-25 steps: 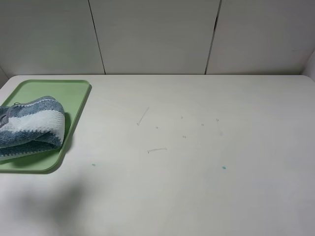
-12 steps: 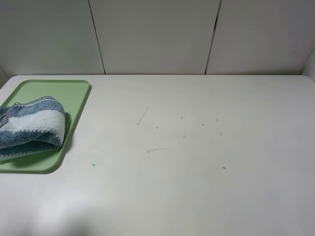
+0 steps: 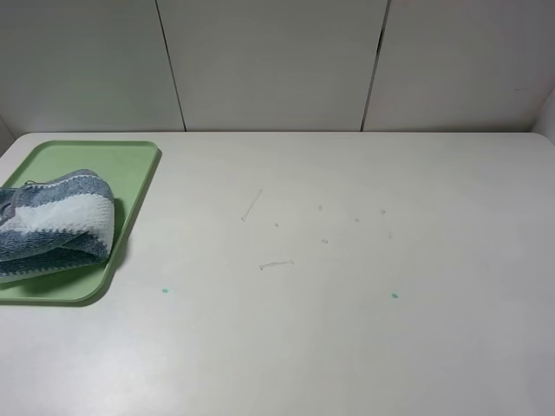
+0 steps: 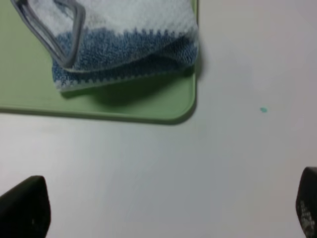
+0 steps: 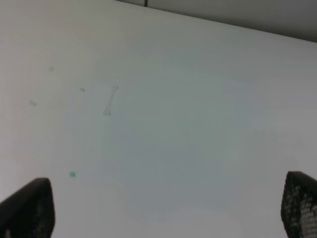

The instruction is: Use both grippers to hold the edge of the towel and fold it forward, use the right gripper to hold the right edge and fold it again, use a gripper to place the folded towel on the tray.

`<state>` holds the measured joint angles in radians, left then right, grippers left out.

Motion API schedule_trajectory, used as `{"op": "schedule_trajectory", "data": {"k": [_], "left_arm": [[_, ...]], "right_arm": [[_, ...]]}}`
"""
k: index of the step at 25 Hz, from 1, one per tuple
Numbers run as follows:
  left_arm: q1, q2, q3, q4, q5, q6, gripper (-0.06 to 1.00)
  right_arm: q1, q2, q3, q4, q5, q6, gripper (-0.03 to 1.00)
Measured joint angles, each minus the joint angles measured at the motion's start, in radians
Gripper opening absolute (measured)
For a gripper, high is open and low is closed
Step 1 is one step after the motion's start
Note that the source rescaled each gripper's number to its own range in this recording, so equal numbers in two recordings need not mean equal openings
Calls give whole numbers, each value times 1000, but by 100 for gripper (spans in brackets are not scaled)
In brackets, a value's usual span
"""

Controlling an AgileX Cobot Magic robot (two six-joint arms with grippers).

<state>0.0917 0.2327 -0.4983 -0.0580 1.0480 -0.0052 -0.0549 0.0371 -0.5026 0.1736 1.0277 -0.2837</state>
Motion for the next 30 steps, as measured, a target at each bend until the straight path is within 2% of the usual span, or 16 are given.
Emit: {"op": "schedule_trajectory", "data": {"k": [11,16,30], "left_arm": [[0,-231,2,-24,-3,25,100],[0,-240,2,-41,-3,42,100],[0,-240,2,-26,-3,26,100]], "right_arm": [[0,0,0,0,0,0,100],[0,0,0,0,0,0,100],[0,0,0,0,0,0,100]]}}
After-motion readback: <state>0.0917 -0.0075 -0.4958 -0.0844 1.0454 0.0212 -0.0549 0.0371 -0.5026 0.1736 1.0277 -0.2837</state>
